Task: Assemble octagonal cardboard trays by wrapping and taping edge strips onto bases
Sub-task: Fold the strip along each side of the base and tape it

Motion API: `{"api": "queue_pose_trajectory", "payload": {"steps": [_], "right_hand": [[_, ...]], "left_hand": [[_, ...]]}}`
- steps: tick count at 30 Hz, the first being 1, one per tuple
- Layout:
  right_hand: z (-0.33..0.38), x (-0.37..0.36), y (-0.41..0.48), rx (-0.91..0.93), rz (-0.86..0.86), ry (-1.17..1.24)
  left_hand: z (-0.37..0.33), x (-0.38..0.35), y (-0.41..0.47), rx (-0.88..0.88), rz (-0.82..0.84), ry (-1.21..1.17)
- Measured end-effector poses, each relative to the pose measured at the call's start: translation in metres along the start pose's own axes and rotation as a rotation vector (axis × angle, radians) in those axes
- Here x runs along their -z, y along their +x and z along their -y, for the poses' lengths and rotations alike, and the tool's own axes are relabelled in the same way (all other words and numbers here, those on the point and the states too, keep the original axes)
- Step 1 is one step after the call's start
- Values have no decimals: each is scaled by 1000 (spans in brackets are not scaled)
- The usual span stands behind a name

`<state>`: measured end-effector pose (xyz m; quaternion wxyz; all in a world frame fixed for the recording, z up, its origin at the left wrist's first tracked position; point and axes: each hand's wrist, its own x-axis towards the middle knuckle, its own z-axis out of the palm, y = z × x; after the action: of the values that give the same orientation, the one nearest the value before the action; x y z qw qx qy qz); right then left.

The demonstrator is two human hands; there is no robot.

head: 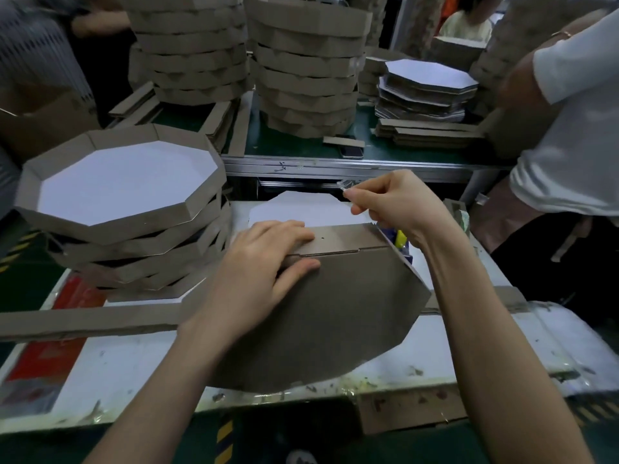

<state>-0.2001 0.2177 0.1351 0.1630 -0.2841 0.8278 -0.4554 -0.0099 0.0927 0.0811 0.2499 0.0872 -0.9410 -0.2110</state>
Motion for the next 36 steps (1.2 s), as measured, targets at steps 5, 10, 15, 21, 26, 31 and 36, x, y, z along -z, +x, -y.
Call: {"api": "queue_pose_trajectory", "payload": {"steps": [5,10,15,21,26,31,36], "right_hand": [[19,-20,-37,-63,36,153],[14,-35,-70,10,-148,228],[-1,-57,-101,25,-271,292],[-15,-65,-110,0,-316,393],[-25,-65,-113,12,-276,484],[-36,-76,-110,159,-315,369],[-48,-87,-96,322,-462,266]], "left_hand": [[-2,-1,-4,39,-32,-134],[-2,-1,-9,32,-27,-98],[-4,3,-13,-68,-10,51],[-8,8,-11,-114,119,245],[-10,7,-9,-102,146,277],[-7,5,-6,-86,155,274],[-9,0,4,-62,136,243]]}}
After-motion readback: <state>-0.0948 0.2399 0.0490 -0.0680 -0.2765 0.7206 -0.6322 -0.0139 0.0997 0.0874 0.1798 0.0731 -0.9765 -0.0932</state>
